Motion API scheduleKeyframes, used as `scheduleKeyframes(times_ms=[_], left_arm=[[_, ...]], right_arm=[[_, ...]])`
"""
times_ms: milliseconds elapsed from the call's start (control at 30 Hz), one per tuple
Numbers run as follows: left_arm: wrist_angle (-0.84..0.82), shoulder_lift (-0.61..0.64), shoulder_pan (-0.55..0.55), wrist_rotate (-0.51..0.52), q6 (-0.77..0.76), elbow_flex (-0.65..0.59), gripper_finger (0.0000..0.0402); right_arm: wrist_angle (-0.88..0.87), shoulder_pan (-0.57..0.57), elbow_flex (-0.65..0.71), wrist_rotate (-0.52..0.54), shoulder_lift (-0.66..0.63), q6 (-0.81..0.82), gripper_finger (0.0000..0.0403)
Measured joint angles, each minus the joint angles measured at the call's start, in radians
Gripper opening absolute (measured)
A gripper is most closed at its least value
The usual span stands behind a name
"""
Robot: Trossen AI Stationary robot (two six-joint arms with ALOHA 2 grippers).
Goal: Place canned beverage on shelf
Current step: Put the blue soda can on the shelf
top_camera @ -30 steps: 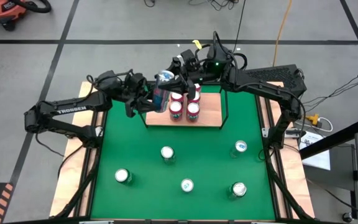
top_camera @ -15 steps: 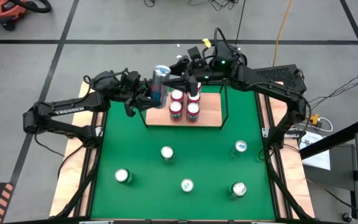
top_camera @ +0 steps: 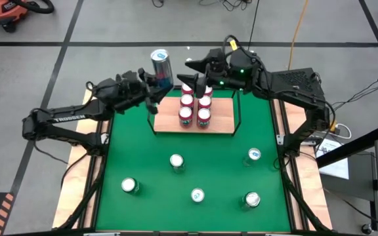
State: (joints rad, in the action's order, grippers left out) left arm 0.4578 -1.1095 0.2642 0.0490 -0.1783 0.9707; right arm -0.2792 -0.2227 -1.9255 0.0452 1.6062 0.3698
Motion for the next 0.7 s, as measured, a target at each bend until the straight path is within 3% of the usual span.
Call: scheduleKeyframes(times_ms=[100,300,700], left_arm=[[-0.038,-0.005,-0.016,0.06,0.054,-0.001,0.022],[-0.087,-0.004,-0.044,0.142,0.086,-0.001,0.022],[-0.086,-0.03,-0.083,0.273,0.135,-0.001,0.022]], right_arm=[[0.021,0.009,0.0,0.03,0.015,-0.014,0.0353],[0.025,0.008,-0.001,-0.038,0.053,-0.046,0.0353],[0.103,0.0,-0.001,-0.049,0.113,-0.127,0.0352]])
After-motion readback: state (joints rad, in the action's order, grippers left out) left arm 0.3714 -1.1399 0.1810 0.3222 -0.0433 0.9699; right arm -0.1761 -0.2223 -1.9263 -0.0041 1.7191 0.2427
